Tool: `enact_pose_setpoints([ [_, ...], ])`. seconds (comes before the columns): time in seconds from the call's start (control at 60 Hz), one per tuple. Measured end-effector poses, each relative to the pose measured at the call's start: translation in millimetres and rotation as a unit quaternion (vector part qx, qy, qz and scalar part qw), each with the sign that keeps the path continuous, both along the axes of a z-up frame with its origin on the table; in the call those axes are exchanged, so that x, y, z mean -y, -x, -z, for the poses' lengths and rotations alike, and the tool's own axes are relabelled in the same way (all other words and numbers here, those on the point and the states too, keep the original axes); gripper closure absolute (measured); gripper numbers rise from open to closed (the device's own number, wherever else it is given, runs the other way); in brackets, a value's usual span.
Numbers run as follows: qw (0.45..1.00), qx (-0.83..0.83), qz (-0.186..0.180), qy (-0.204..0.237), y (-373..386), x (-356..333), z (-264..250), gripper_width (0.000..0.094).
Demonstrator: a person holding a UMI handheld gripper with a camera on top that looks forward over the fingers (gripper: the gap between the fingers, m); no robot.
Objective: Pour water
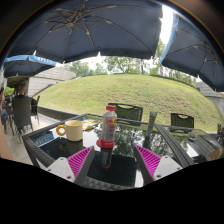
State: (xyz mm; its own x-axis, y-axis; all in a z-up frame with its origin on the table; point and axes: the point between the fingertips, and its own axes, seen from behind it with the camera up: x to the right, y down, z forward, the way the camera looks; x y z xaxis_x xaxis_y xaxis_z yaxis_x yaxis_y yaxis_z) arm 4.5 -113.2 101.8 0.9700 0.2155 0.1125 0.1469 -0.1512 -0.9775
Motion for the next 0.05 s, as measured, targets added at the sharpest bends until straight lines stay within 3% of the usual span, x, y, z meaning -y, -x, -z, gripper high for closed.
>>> enact_pose_setpoints([
  [0.05,1.0,-0.021,0.002,-0.004,-3.8,2.5,2.5,0.0101],
])
